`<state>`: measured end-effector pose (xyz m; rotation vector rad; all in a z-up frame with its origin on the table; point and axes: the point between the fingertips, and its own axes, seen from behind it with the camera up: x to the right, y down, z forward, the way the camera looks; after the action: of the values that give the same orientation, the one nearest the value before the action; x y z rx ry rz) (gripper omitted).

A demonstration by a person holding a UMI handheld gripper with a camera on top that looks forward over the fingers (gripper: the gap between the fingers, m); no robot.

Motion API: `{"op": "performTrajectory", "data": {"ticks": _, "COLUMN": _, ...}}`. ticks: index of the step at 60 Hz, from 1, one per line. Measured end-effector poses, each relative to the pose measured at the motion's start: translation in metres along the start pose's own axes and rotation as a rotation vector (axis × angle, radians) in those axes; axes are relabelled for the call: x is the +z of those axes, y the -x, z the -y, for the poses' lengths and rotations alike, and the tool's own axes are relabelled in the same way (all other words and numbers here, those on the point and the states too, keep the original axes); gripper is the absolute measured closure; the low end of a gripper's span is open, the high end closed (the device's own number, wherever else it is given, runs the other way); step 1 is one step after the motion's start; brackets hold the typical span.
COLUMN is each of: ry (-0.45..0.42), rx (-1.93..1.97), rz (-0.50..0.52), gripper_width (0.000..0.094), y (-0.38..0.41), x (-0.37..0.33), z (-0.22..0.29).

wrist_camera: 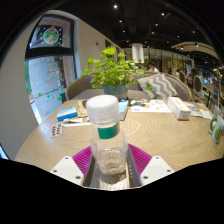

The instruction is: Pour water

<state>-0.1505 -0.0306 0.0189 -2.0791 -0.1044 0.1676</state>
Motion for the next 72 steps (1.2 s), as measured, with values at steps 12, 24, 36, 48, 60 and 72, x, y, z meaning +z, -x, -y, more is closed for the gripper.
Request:
{"op": "performTrajectory", "data": {"ticks": 12, "ry": -0.026, "rx": 0.018, "rz": -0.015, "gripper_width": 0.0506, "y": 0.000, "x": 0.002, "z": 0.008}}
{"op": "performTrajectory", "data": {"ticks": 24, "ry": -0.031, "rx": 0.034, "rz": -0.039, "gripper_width": 0.0541, "y": -0.010, "x": -0.013, "z": 0.033}}
{"op": "performTrajectory", "data": {"ticks": 36, "ry": -0.093, "rx": 0.215, "rz": 0.015, "gripper_width": 0.0541, "y": -0.042, "x": -0.056, "z": 0.101}}
{"op": "performTrajectory", "data": {"ticks": 48, "ry": -0.161, "rx": 0.575, "rz": 0.166, "gripper_width": 0.0543, "y": -0.109, "x": -0.097, "z": 0.172}}
{"op": "performTrajectory", "data": {"ticks": 60, "ry": -0.186, "rx": 1.029, "rz": 0.338, "gripper_width": 0.0547, "y": -0.206, "x": -0.119, "z": 0.201}}
{"op": "performTrajectory", "data": {"ticks": 72, "ry": -0.214, "rx": 1.470, "rz": 0.456, "gripper_width": 0.0544, "y": -0.302, "x": -0.113, "z": 0.194}}
